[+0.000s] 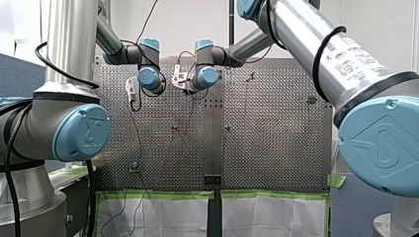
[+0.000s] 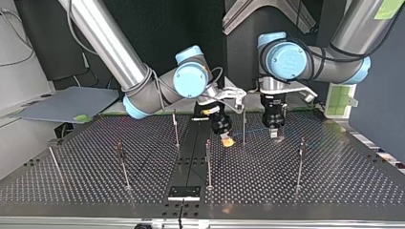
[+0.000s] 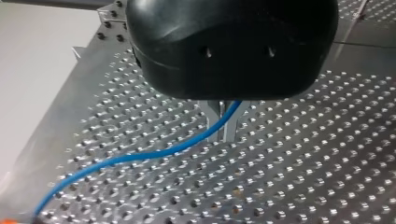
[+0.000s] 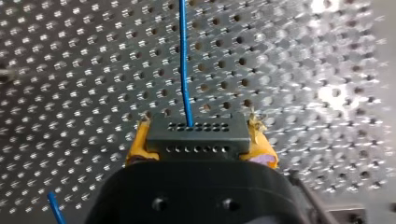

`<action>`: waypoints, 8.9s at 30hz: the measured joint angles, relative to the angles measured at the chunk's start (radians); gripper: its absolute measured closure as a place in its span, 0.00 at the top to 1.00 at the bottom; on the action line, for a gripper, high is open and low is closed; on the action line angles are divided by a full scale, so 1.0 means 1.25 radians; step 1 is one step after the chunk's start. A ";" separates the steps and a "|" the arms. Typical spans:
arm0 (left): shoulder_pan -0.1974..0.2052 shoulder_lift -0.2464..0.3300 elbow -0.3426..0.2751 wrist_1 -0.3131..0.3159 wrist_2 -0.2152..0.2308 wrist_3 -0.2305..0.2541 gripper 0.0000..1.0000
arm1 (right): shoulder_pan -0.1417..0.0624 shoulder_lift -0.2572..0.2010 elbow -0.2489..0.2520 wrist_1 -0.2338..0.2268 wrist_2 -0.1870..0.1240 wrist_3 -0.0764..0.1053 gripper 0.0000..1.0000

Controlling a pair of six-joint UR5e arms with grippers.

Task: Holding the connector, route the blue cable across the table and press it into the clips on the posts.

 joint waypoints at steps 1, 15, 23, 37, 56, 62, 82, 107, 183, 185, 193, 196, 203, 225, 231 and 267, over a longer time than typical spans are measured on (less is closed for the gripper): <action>-0.001 0.000 -0.008 0.003 -0.003 -0.001 0.01 | 0.000 0.000 0.004 0.000 0.000 0.000 0.00; -0.001 -0.025 -0.111 0.064 -0.027 -0.013 0.01 | -0.004 0.001 0.048 -0.001 -0.003 -0.002 0.00; -0.003 -0.070 -0.145 0.092 -0.014 -0.014 0.01 | -0.004 0.001 0.093 -0.003 -0.010 -0.022 0.00; 0.002 -0.106 -0.147 0.143 0.023 -0.030 0.01 | -0.009 0.022 0.163 -0.006 -0.029 -0.045 0.00; 0.004 -0.252 -0.143 0.231 0.048 -0.024 0.01 | -0.033 0.056 0.165 -0.017 -0.050 -0.041 0.00; 0.004 -0.277 -0.115 0.247 0.054 -0.023 0.01 | -0.037 0.060 0.165 -0.038 -0.056 -0.036 0.00; 0.037 -0.282 -0.049 0.215 0.073 -0.017 0.01 | -0.057 0.067 0.165 -0.071 -0.061 -0.025 0.00; 0.072 -0.339 0.034 0.181 0.114 -0.004 0.36 | -0.104 0.070 0.165 -0.076 -0.061 -0.025 0.00; -0.151 -0.121 -0.166 0.185 0.059 -0.071 1.00 | -0.123 0.056 0.165 -0.018 -0.070 -0.032 0.00; -0.157 -0.135 -0.152 0.184 0.059 -0.075 1.00 | -0.124 0.053 0.165 -0.016 -0.070 -0.033 0.00; -0.168 -0.198 -0.090 0.164 0.049 -0.095 1.00 | -0.124 0.034 0.166 -0.002 -0.071 -0.035 0.00; -0.168 -0.223 -0.064 0.163 0.042 -0.097 1.00 | -0.123 0.031 0.166 0.000 -0.071 -0.035 0.00; -0.164 -0.260 -0.007 0.158 0.014 -0.098 1.00 | -0.121 0.030 0.167 0.000 -0.074 -0.037 0.00; -0.154 -0.343 0.103 0.114 -0.001 -0.091 1.00 | -0.124 0.030 0.167 -0.003 -0.077 -0.037 0.00; -0.164 -0.343 0.103 0.113 -0.036 -0.072 0.43 | -0.124 0.030 0.167 -0.003 -0.077 -0.037 0.00; -0.179 -0.241 0.101 0.011 -0.105 -0.078 0.00 | -0.119 -0.068 0.168 0.037 -0.091 -0.029 0.00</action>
